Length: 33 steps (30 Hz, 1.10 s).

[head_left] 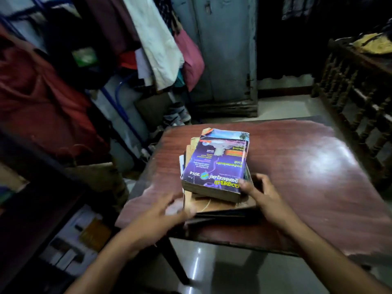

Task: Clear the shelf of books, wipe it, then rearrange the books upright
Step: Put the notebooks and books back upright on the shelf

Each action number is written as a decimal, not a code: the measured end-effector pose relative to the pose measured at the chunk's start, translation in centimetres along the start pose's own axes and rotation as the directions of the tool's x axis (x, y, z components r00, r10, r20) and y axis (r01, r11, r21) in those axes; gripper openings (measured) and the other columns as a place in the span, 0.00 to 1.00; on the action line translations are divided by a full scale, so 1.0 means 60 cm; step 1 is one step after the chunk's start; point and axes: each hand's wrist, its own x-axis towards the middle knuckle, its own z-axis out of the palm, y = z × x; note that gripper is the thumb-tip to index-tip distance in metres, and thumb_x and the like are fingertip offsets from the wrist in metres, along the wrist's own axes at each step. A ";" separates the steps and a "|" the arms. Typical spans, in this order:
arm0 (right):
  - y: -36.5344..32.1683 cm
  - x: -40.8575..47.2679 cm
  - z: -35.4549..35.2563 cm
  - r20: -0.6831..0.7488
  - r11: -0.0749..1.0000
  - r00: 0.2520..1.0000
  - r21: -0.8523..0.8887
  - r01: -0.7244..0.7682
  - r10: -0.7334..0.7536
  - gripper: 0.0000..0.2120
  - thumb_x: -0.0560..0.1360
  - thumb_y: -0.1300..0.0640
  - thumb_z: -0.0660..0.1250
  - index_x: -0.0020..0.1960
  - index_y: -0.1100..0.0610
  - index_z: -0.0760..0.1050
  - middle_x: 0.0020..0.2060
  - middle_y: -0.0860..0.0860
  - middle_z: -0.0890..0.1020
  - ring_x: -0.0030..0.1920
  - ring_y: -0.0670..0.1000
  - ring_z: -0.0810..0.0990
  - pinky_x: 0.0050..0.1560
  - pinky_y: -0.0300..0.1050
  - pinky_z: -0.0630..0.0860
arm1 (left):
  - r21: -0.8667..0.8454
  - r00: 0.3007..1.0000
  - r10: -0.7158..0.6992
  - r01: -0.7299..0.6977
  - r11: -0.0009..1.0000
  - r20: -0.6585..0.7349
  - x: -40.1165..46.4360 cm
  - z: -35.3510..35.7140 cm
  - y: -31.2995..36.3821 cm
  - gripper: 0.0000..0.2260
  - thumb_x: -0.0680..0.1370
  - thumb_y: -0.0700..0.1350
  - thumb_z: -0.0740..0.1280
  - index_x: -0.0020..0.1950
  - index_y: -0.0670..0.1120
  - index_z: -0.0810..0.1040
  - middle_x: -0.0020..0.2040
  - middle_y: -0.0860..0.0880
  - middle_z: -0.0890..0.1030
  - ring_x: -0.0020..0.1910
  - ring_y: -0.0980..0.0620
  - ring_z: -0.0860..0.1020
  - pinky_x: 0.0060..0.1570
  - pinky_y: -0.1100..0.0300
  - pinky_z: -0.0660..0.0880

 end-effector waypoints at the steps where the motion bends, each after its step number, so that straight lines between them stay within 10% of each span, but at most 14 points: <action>1: -0.005 0.005 0.003 -0.032 1.000 0.999 -0.010 0.015 -0.015 0.52 0.55 0.20 0.64 0.71 0.47 0.67 0.64 0.40 0.74 0.64 0.42 0.74 0.70 0.48 0.69 | -0.051 0.994 -0.016 0.011 0.999 -0.111 -0.002 -0.015 0.010 0.33 0.61 0.73 0.73 0.65 0.65 0.76 0.61 0.63 0.81 0.61 0.64 0.78 0.68 0.53 0.72; 6: -0.043 0.049 -0.003 -0.009 0.994 0.998 0.089 0.059 -0.058 0.40 0.59 0.26 0.70 0.64 0.48 0.75 0.61 0.44 0.82 0.61 0.47 0.81 0.68 0.54 0.74 | -0.303 0.994 -0.062 0.031 0.952 -0.093 0.022 -0.013 0.094 0.19 0.79 0.61 0.65 0.64 0.52 0.79 0.58 0.59 0.84 0.57 0.61 0.81 0.63 0.55 0.76; 16: -0.028 0.069 0.002 0.047 0.963 0.997 0.258 -0.072 0.062 0.25 0.72 0.42 0.65 0.69 0.43 0.68 0.58 0.50 0.83 0.54 0.53 0.84 0.63 0.57 0.77 | -0.400 0.985 -0.147 0.098 0.911 -0.094 0.071 0.068 0.102 0.25 0.67 0.69 0.73 0.58 0.56 0.80 0.53 0.55 0.86 0.55 0.51 0.82 0.66 0.42 0.74; 25: -0.048 0.020 -0.061 0.026 0.902 0.996 0.423 -0.088 0.085 0.29 0.70 0.57 0.75 0.67 0.54 0.67 0.50 0.53 0.86 0.39 0.51 0.87 0.32 0.41 0.80 | -0.512 0.975 -0.212 0.151 0.845 -0.062 0.080 0.126 0.131 0.17 0.72 0.58 0.75 0.51 0.46 0.85 0.46 0.51 0.87 0.49 0.49 0.86 0.57 0.51 0.78; 33: -0.064 -0.024 -0.076 -0.072 0.996 0.995 -0.068 0.063 -0.068 0.37 0.67 0.44 0.77 0.68 0.50 0.62 0.56 0.49 0.82 0.51 0.49 0.84 0.51 0.49 0.80 | -0.556 0.992 -0.116 0.125 0.822 0.052 0.048 0.154 0.145 0.11 0.74 0.53 0.74 0.55 0.53 0.85 0.49 0.49 0.87 0.49 0.47 0.85 0.59 0.46 0.79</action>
